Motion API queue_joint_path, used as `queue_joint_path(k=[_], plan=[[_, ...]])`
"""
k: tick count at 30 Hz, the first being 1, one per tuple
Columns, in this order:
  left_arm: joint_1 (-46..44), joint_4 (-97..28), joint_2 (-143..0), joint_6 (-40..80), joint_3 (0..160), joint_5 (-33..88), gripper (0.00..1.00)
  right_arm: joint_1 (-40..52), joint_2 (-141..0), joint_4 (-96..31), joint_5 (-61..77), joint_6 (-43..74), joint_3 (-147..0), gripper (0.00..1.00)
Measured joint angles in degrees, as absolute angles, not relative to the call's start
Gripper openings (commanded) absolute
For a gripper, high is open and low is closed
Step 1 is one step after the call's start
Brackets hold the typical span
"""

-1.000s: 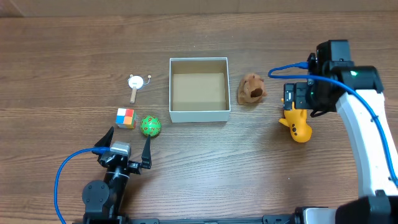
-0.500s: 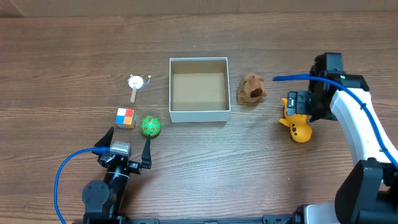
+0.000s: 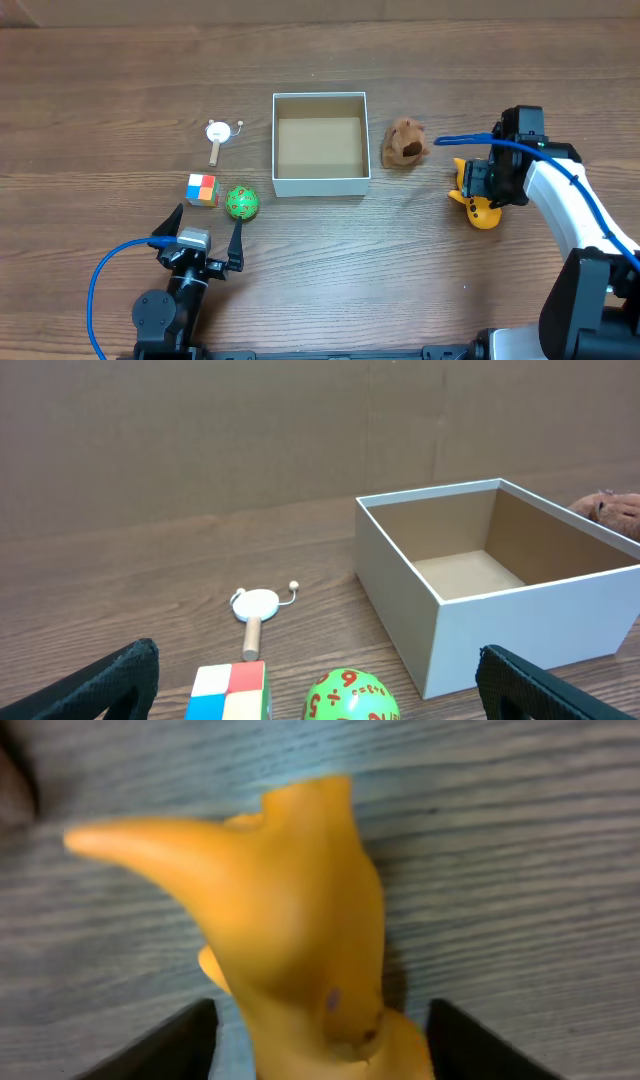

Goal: Pack container
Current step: 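Reach the right gripper down to the orange toy and close on it, then lift the orange toy with the right gripper and carry it over the box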

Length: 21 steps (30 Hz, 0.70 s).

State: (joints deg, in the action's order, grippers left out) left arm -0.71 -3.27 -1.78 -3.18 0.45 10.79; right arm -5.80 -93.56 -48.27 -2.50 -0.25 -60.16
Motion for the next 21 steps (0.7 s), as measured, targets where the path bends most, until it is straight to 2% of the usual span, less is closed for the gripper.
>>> queue_joint_path(k=[3, 5, 9, 11, 19, 20, 21], plan=[[-0.71, -3.27, -1.78, -3.18, 0.45, 10.79, 1.00, -5.78, -93.56, -48.10, -2.24, -0.43, -59.77, 0.35], [-0.71, -3.27, -1.78, -3.18, 0.45, 10.79, 1.00, -5.78, -93.56, -48.03, -2.09, -0.34, -59.75, 0.33], [-0.71, -3.25, -1.78, -3.18, 0.45, 10.79, 1.00, -5.80, -93.56, -48.05, -1.89, -0.27, -59.72, 0.36], [-0.71, -3.27, -1.78, -3.18, 0.45, 10.79, 1.00, -5.80, -93.56, -47.77, -1.91, -0.49, -59.66, 0.50], [-0.71, -3.27, -1.78, -3.18, 0.45, 10.79, 1.00, -5.78, -93.56, -41.56, -1.52, -0.27, -56.60, 0.52], [-0.71, -3.27, -1.78, -3.18, 0.45, 10.79, 1.00, -5.78, -93.56, -40.51, -1.41, -0.23, -55.70, 0.45], [-0.71, -3.27, -1.78, -3.18, 0.45, 10.79, 1.00, -5.78, -93.56, -39.90, -1.26, -0.25, -54.89, 0.33]])
